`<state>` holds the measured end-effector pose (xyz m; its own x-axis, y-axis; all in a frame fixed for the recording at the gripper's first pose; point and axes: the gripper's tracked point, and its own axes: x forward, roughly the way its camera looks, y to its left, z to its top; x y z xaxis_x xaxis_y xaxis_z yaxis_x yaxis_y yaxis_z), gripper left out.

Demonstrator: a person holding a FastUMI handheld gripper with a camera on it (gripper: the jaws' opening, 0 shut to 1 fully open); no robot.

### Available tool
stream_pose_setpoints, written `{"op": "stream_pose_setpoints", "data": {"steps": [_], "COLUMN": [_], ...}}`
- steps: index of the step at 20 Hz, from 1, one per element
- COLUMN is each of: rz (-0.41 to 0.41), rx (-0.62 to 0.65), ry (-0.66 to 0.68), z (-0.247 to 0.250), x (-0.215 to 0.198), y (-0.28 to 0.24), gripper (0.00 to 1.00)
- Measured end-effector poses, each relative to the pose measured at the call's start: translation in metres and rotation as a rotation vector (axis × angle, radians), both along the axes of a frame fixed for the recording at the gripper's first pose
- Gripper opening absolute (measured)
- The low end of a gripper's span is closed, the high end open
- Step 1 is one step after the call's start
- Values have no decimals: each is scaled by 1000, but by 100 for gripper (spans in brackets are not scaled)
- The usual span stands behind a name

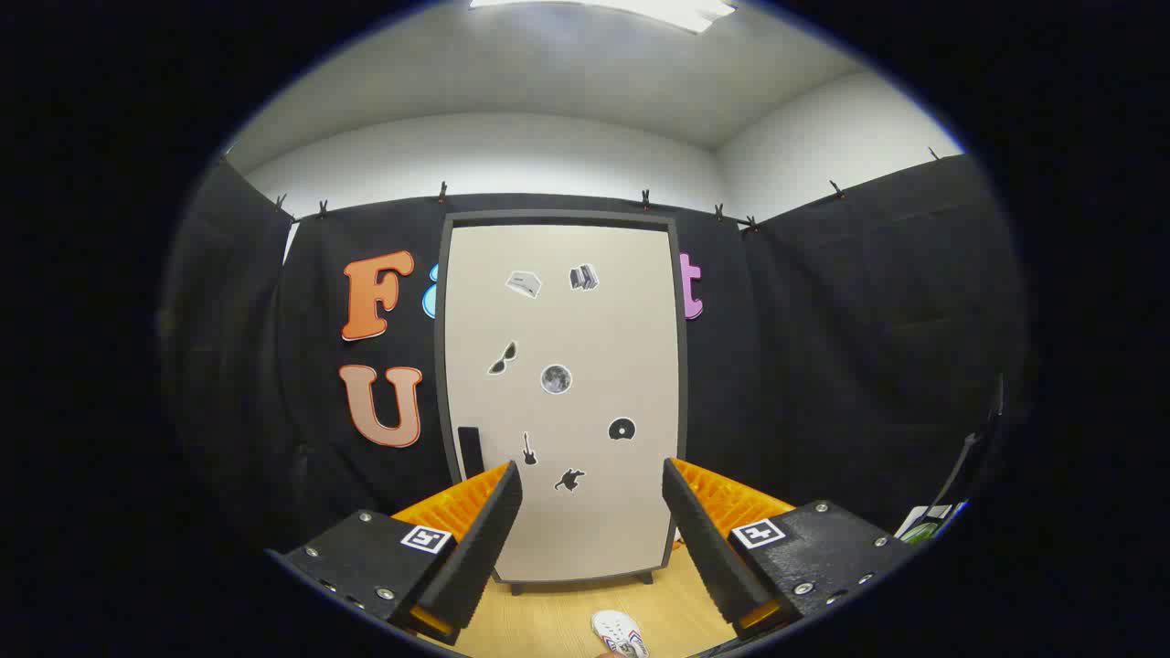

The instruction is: Open the shoe cabinet door, grab the shoes and put them into the shoe cabinet, then close the shoe cabinet door.

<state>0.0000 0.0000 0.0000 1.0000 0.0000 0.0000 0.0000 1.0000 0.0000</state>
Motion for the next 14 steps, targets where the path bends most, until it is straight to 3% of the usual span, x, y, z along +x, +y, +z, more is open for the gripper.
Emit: {"op": "stream_pose_setpoints", "data": {"steps": [14], "rz": [39], "rx": [-12], "ry": [55], "z": [-24], "x": [8], "y": [37], "gripper": [96]}}
